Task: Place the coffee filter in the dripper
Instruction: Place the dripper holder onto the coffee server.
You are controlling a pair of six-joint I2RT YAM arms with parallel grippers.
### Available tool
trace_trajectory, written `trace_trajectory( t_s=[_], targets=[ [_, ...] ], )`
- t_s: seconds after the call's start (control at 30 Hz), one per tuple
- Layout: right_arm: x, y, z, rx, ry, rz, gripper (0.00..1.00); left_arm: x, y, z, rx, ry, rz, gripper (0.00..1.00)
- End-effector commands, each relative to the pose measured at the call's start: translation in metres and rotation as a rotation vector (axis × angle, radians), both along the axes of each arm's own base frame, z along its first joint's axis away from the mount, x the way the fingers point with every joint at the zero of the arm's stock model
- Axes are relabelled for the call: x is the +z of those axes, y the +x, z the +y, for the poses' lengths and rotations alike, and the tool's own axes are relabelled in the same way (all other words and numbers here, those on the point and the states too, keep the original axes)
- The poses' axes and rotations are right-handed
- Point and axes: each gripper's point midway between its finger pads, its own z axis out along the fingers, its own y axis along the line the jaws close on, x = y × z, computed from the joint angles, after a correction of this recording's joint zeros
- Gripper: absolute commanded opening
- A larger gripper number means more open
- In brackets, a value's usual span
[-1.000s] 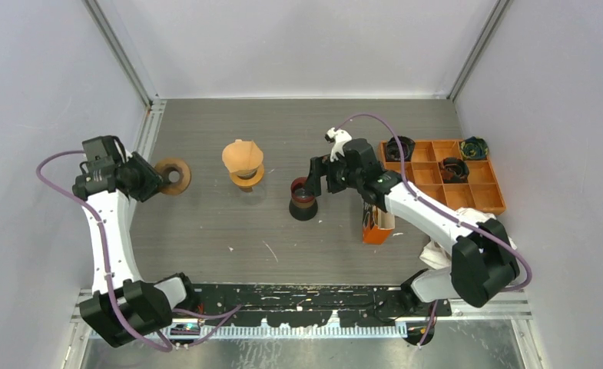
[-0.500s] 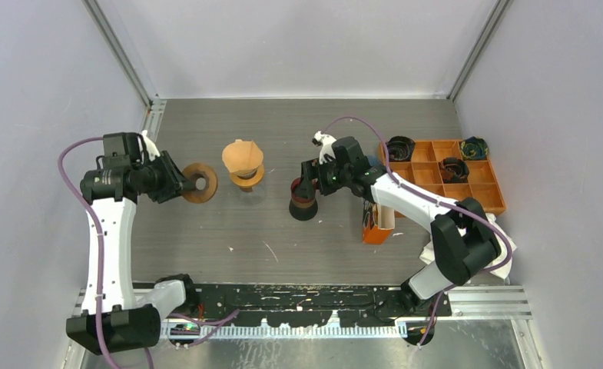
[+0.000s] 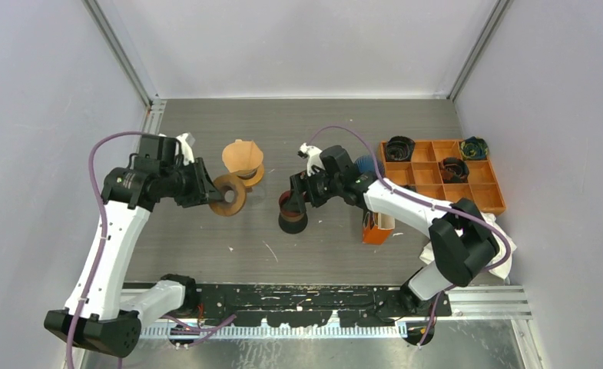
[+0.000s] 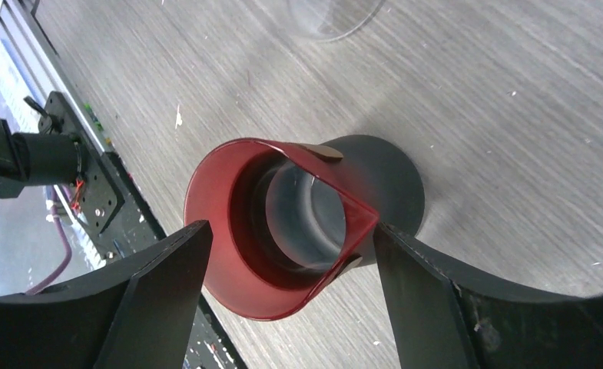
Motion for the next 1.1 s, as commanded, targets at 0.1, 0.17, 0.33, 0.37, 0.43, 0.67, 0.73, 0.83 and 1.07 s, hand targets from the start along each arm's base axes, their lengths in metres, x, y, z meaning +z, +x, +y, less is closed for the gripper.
trace_trajectory(
  t_s=[0.1, 0.17, 0.33, 0.37, 0.43, 0.67, 0.73, 0.83, 1.07],
  targets=[
    [0.028, -0.027, 0.016, 0.045, 0.075, -0.023, 0.84, 0.022, 0.004, -0.031, -0.051, -0.005, -0.092, 0.27],
    [0.033, -0.026, 0.011, 0.013, 0.078, -0.041, 0.84, 0.02, 0.004, -0.039, -0.068, 0.002, -0.094, 0.27],
    [0.054, -0.018, -0.012, -0.08, 0.046, -0.151, 0.86, 0.014, 0.003, -0.056, -0.109, 0.037, -0.086, 0.27],
    [0.056, -0.016, -0.017, -0.1, 0.032, -0.169, 0.87, 0.012, 0.003, -0.06, -0.118, 0.043, -0.084, 0.27],
    [0.061, -0.012, -0.028, -0.142, 0.005, -0.202, 0.87, 0.01, 0.004, -0.069, -0.138, 0.051, -0.086, 0.27],
    [0.076, 0.003, -0.072, -0.362, -0.056, -0.327, 0.9, 0.001, 0.01, -0.093, -0.199, 0.103, -0.076, 0.27],
    [0.079, 0.006, -0.083, -0.416, -0.061, -0.351, 0.9, -0.001, 0.012, -0.101, -0.213, 0.123, -0.081, 0.27],
    [0.082, 0.005, -0.093, -0.457, -0.059, -0.376, 0.9, -0.007, 0.019, -0.114, -0.236, 0.157, -0.071, 0.28],
    [0.076, 0.0, -0.109, -0.518, -0.049, -0.388, 0.9, -0.022, 0.029, -0.137, -0.286, 0.249, -0.053, 0.28]
  ],
)
